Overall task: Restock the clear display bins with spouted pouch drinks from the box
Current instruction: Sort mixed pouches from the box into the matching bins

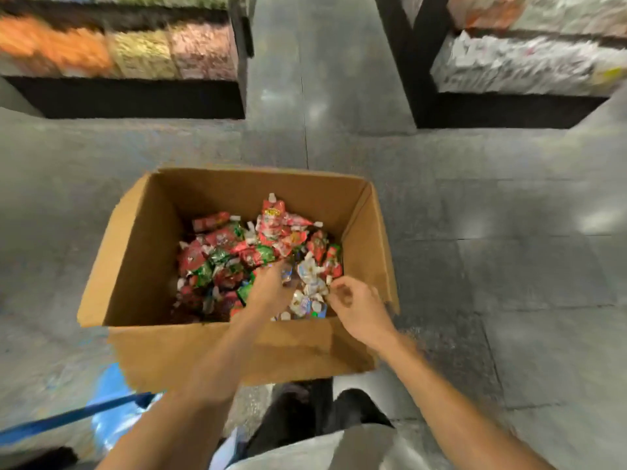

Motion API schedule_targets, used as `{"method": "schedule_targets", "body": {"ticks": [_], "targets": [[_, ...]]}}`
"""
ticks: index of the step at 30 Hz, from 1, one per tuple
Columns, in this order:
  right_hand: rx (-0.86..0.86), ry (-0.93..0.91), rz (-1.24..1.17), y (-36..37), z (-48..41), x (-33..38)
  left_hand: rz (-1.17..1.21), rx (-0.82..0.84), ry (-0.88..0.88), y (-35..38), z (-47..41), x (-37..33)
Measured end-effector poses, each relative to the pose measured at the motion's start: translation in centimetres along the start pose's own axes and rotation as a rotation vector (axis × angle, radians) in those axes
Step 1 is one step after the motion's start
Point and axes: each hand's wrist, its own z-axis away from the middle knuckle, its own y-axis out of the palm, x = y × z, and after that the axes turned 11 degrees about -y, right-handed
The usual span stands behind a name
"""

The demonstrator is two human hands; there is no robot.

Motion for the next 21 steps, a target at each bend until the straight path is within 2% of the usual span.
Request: {"method": "schedule_targets", "body": {"ticks": [3, 11, 15, 17, 21], "targets": [[0.075, 0.093, 0.000, 0.4, -4.0, -1.5, -0.006, 0.125, -0.057, 0.6, -3.2, 0.1], [0.351, 0.315, 0.011, 3.5, -12.6, -8.1, 0.032, 0.279, -0.301, 4.7, -9.0, 1.1], [0.436, 0.438, 0.069, 5.2, -17.5, -11.4, -0.108, 0.273, -0.267, 7.9, -12.1, 0.4], [0.410, 0.526, 0.088, 6.1, -20.3, -12.8, -0.241, 0.228, -0.191, 9.5, -13.9, -0.3], [0.216, 0.682, -0.008, 8.1, -26.0, -14.2, -0.502, 0.166, -0.052, 12.8, -17.5, -0.2]]}}
